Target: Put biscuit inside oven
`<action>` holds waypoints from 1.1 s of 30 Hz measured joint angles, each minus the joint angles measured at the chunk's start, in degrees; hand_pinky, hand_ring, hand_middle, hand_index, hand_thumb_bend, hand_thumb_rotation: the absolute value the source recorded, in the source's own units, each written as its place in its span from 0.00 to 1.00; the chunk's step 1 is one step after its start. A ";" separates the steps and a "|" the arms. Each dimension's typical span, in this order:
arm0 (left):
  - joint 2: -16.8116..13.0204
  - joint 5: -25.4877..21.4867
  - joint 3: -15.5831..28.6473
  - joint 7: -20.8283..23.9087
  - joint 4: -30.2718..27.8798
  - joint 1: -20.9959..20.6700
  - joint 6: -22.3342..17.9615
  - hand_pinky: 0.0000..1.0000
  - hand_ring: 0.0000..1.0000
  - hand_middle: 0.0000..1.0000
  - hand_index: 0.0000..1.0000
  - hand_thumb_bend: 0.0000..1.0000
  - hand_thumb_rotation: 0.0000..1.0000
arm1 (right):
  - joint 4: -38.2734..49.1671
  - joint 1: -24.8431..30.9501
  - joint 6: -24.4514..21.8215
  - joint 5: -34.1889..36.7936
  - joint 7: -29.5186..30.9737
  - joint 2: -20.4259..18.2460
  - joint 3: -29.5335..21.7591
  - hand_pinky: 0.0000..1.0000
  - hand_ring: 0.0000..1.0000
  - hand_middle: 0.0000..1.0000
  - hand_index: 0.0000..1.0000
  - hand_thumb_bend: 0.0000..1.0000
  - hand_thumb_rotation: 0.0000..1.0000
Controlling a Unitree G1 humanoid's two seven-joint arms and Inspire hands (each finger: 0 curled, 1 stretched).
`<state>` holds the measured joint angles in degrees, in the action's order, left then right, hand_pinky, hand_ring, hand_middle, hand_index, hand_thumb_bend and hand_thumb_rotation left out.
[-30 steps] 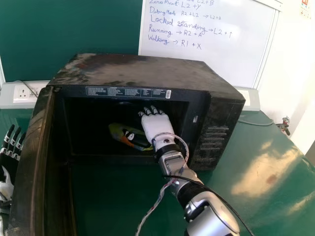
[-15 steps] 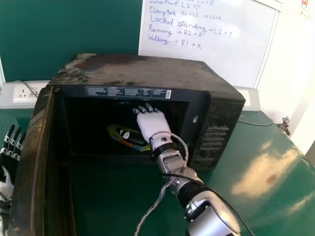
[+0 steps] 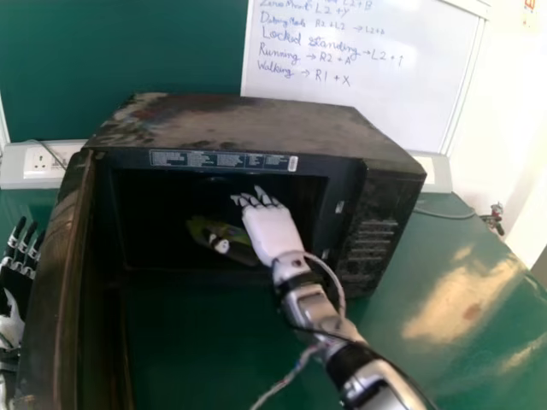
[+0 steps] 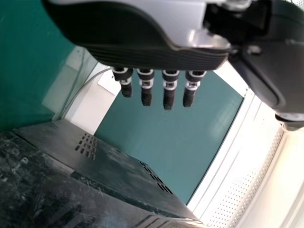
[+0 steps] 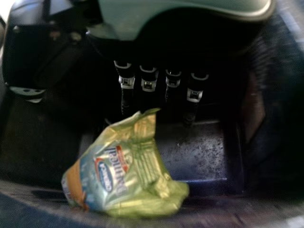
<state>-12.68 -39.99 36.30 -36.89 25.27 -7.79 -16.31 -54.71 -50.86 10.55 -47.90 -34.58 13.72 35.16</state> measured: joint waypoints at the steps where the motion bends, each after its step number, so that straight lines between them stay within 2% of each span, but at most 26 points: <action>1: -0.02 -0.01 0.00 -0.02 0.05 0.00 0.00 0.45 0.65 0.78 0.90 0.09 0.00 | 1.01 1.07 0.36 0.00 -0.31 0.58 -0.39 0.76 0.83 0.87 0.84 0.84 0.49; 10: -0.26 -0.09 0.01 -0.39 0.39 0.00 0.12 0.47 0.66 0.79 0.91 0.10 0.00 | 10.92 8.71 2.56 0.52 -1.20 4.99 -4.11 0.77 0.82 0.84 0.83 0.80 0.51; 14: -0.34 -0.14 0.02 -0.25 0.23 -0.01 0.79 0.51 0.67 0.79 0.91 0.10 0.00 | 17.20 12.62 2.92 1.09 0.45 6.26 -5.86 0.78 0.84 0.85 0.84 0.78 0.48; 20: -0.41 -0.11 0.03 -0.22 0.50 -0.07 0.89 0.49 0.67 0.79 0.91 0.09 0.00 | 23.96 17.90 5.50 1.77 0.76 7.95 -8.24 0.75 0.82 0.83 0.81 0.79 0.44; 27: -0.50 -0.12 0.11 -0.35 1.82 -0.39 0.82 0.48 0.67 0.80 0.92 0.09 0.00 | 25.79 21.31 12.99 2.74 -2.58 9.11 -11.02 0.71 0.77 0.78 0.78 0.78 0.38; 30: -0.55 -0.13 0.17 -0.75 2.12 -0.52 0.82 0.51 0.68 0.80 0.92 0.08 0.00 | 25.11 22.23 17.40 2.95 -5.78 9.23 -11.92 0.68 0.74 0.75 0.76 0.77 0.36; 33: -0.65 -0.13 0.20 -1.04 2.49 -0.64 0.80 0.50 0.67 0.80 0.92 0.08 0.00 | 23.10 22.72 21.39 2.79 -9.55 9.37 -12.51 0.64 0.69 0.72 0.75 0.76 0.36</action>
<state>-13.33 -40.12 36.50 -37.93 27.75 -8.43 -15.50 -31.61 -28.14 31.94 -45.11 -44.13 23.09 22.65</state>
